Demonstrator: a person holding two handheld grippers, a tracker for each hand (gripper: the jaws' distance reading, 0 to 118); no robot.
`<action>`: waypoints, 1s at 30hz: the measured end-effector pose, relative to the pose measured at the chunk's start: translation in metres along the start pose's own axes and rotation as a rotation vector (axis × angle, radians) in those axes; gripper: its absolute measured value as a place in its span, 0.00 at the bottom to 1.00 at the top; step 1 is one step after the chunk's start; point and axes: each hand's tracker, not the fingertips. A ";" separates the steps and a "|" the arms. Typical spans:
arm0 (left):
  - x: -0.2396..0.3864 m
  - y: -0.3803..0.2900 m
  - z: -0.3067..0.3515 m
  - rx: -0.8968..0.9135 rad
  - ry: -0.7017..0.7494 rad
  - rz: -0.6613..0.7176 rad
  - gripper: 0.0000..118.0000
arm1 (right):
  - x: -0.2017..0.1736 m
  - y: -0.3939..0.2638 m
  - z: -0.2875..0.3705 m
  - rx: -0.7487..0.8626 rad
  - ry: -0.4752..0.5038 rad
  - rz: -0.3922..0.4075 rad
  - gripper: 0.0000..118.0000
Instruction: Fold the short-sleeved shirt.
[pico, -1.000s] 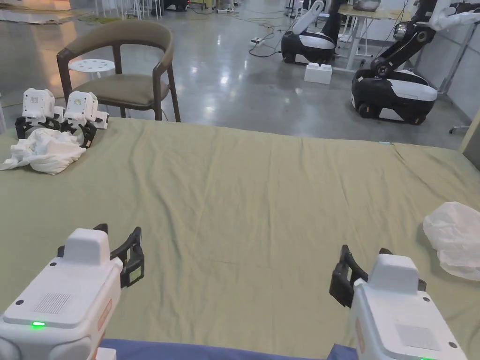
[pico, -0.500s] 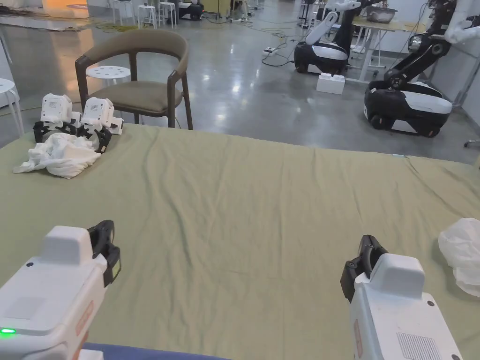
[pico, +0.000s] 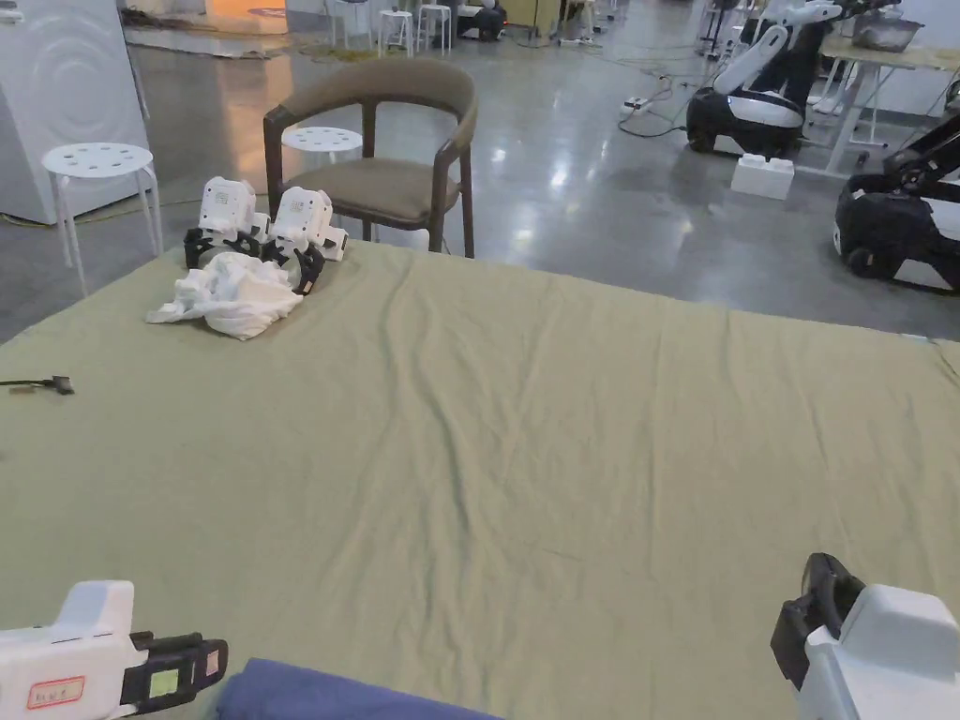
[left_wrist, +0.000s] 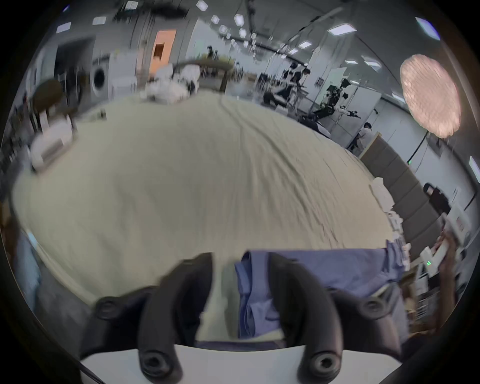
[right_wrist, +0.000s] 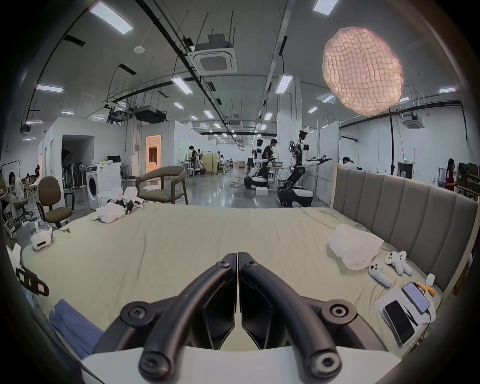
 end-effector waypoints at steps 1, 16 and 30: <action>-0.007 -0.001 -0.005 -0.036 -0.022 0.035 0.57 | 0.000 -0.002 0.000 -0.009 0.000 0.001 0.00; -0.037 -0.029 -0.060 -0.181 -0.576 0.463 0.77 | 0.006 -0.015 0.000 -0.097 -0.009 0.003 0.00; 0.008 -0.024 -0.048 -0.173 -0.402 0.255 0.06 | 0.005 -0.016 -0.003 -0.122 0.001 0.009 0.00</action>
